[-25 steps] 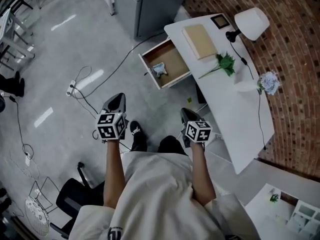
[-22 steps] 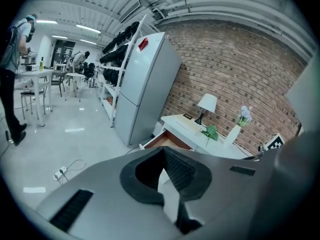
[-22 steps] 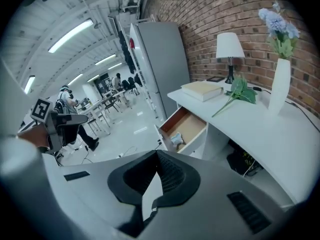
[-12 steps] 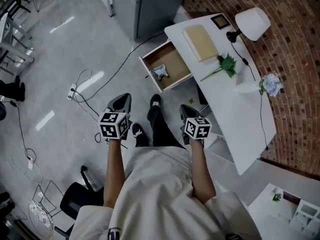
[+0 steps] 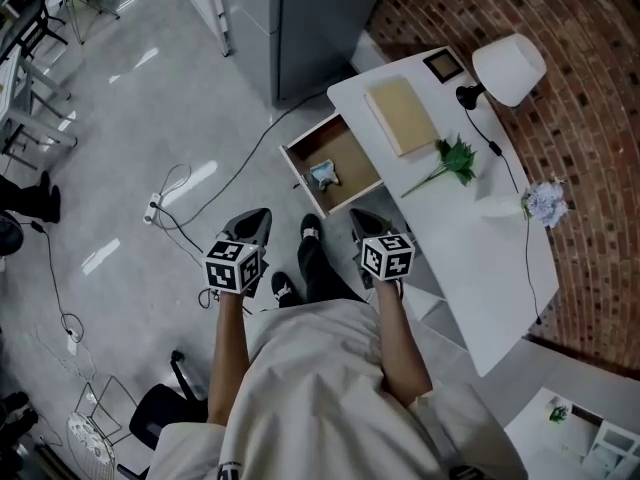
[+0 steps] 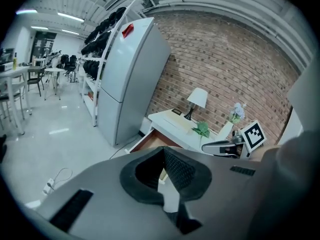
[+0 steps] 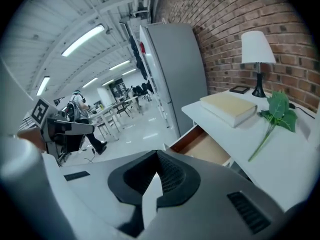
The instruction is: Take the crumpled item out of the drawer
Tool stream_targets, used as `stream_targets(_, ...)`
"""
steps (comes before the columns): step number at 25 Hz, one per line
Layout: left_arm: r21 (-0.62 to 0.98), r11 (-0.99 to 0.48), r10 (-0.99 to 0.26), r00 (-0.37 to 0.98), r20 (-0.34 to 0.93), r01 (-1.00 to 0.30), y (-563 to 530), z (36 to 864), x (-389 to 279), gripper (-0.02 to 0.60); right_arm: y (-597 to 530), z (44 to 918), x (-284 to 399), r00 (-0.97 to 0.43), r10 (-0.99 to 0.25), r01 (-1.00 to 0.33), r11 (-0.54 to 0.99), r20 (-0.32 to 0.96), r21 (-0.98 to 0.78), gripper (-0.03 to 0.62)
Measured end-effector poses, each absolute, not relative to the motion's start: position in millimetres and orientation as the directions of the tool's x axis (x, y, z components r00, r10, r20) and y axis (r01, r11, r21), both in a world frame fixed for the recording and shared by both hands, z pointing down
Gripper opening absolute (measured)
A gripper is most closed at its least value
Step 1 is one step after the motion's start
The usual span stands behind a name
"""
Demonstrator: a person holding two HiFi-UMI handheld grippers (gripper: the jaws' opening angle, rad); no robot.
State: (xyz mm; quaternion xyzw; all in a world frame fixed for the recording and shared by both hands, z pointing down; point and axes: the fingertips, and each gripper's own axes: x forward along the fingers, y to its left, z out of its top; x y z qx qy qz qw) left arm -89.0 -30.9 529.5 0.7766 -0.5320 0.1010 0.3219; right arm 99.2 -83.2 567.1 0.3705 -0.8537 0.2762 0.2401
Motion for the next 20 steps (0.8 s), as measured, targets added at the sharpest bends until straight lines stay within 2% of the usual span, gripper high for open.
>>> stream_targets(3,0.356,-0.247,-0.771,0.405,0.492,-0.901,-44.0,531.0,-84.6,0.015,-105.2,576.3,92.0,-0.619,-0.471,-0.743,0.610,0.629,-0.275,0.025)
stream_targets(8,0.322,-0.244,-0.789,0.380,0.482,-0.915,-68.3,535.3,-86.0,0.015,-144.3,602.5,82.4,-0.570,-0.437,-0.698,0.704,0.696,-0.129,0.025)
stream_targets(12,0.331,-0.238,-0.756,0.388,0.527,-0.913,-76.6,568.3,-84.0,0.015,-167.8,633.2,68.6,-0.583,-0.378,-0.666,0.730,0.719,-0.156,0.025)
stream_targets(15,0.353,-0.222,-0.722,0.396,0.567,-0.909,-82.1,595.9,-80.5,0.015,-177.5,663.7,54.2,-0.578,-0.288,-0.602,0.783,0.764,-0.160,0.025)
stream_targets(20,0.386,-0.255,-0.681,0.448,0.579,-0.886,-97.4,631.1,-54.4,0.015,-185.2,719.1,48.0,-0.476,-0.183,-0.456,0.888,0.860,-0.063,0.025)
